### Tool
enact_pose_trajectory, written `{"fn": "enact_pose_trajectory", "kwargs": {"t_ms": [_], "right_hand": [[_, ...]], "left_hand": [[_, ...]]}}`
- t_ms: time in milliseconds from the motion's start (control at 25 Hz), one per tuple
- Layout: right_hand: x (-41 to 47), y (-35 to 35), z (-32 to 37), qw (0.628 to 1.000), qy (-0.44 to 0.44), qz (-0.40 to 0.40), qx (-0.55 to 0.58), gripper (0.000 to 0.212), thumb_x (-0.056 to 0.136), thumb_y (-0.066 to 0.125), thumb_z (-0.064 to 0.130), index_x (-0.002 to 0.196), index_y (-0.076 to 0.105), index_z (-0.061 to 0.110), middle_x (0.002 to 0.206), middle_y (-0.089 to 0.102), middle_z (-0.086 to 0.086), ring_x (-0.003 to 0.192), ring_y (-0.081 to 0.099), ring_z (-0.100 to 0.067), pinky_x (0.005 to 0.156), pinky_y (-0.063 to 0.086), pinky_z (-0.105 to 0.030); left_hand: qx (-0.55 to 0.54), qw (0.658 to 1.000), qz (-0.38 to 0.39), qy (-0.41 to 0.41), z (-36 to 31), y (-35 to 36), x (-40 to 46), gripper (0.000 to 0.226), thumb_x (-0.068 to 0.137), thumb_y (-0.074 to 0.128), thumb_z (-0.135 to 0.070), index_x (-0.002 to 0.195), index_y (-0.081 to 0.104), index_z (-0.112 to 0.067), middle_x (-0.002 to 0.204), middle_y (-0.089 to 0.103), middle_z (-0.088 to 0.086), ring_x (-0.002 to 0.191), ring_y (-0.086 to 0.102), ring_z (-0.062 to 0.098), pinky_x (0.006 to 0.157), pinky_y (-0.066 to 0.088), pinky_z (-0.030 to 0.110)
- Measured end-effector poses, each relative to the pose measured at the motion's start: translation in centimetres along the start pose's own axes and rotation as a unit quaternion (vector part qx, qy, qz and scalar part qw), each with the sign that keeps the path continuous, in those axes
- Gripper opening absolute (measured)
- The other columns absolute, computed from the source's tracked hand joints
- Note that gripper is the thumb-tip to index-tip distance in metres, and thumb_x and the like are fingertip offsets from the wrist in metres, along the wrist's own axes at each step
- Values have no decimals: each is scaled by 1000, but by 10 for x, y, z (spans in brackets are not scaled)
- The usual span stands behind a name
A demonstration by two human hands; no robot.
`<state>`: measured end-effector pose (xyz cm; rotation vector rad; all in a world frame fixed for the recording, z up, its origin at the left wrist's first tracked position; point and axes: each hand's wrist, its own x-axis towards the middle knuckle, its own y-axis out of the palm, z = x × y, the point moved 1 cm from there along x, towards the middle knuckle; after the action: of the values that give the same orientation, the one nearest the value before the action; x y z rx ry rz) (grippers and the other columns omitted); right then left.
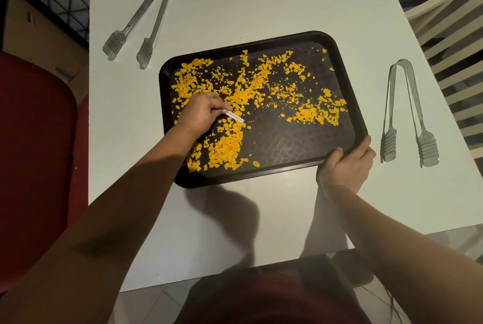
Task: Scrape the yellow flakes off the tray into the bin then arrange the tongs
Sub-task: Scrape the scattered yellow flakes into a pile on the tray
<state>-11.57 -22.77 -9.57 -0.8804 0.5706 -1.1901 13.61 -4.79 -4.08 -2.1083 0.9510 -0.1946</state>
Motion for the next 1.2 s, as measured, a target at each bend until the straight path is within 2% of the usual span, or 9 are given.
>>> {"fn": "enact_pose_trajectory", "kwargs": {"t_ms": [120, 200, 280, 400, 480, 680, 880, 1080, 1200], "right_hand": [[0, -1, 1, 1000, 4, 5, -2, 66, 84, 36, 27, 143, 20, 1, 129, 39, -23, 110, 43, -39, 93, 35, -41], [0, -1, 2, 1000, 4, 6, -6, 66, 84, 36, 27, 143, 20, 1, 129, 39, -23, 110, 43, -39, 93, 35, -42], [0, -2, 2, 1000, 5, 6, -8, 65, 85, 37, 26, 143, 20, 1, 129, 39, -23, 110, 43, -39, 94, 35, -41], [0, -2, 2, 1000, 2, 6, -9, 65, 86, 37, 26, 143, 20, 1, 129, 39, -23, 111, 42, -39, 94, 35, -40], [0, -2, 1, 1000, 1, 5, -6, 65, 86, 37, 26, 143, 20, 1, 129, 39, -23, 111, 43, -39, 94, 36, -40], [0, -1, 1, 1000, -1, 3, -9, 65, 85, 37, 26, 143, 21, 1, 128, 40, -23, 109, 43, -39, 93, 37, -42], [0, 0, 1, 1000, 3, -1, -8, 66, 84, 35, 28, 143, 21, 1, 128, 40, -23, 110, 43, -39, 92, 35, -41], [0, 1, 0, 1000, 1, -7, -8, 65, 84, 35, 28, 142, 22, 2, 126, 41, -22, 108, 44, -39, 91, 37, -42], [0, 1, 0, 1000, 0, -6, -9, 65, 85, 35, 28, 143, 21, 2, 127, 40, -22, 109, 43, -38, 92, 36, -41]], "left_hand": [[81, 996, 27, 29, 11, -6, -14, 19, 84, 64, -15, 100, 71, -11, 99, 70, 3, 91, 52, 19, 85, 44, 37], [80, 996, -18, 33, 10, -5, -13, 19, 83, 65, -19, 100, 72, -14, 97, 72, 0, 88, 44, 16, 78, 37, 33], [35, 997, -70, 20, 0, 0, -5, 20, 83, 65, -16, 101, 72, -11, 96, 72, 3, 87, 47, 20, 74, 35, 29], [11, 998, -62, 8, -12, 11, 8, 21, 84, 64, -11, 103, 70, -7, 100, 71, 9, 94, 60, 26, 91, 45, 33], [40, 998, -51, 12, -9, 13, 7, 22, 84, 64, -13, 104, 70, -7, 102, 71, 8, 96, 60, 26, 96, 42, 35], [124, 990, 27, 56, 7, -2, -15, 21, 83, 65, -19, 102, 71, -13, 100, 71, 3, 91, 55, 27, 89, 39, 39], [91, 992, -63, 55, -17, 4, 6, 21, 83, 66, -19, 103, 71, -14, 99, 72, 0, 90, 60, 19, 82, 39, 23], [160, 985, -52, 48, -15, 17, 19, 23, 87, 61, -22, 109, 69, -17, 106, 69, -1, 94, 53, 22, 78, 35, 26], [162, 984, -11, 73, -12, 15, 12, 23, 86, 61, -21, 107, 69, -16, 106, 69, -1, 91, 49, 24, 76, 34, 28]]}}
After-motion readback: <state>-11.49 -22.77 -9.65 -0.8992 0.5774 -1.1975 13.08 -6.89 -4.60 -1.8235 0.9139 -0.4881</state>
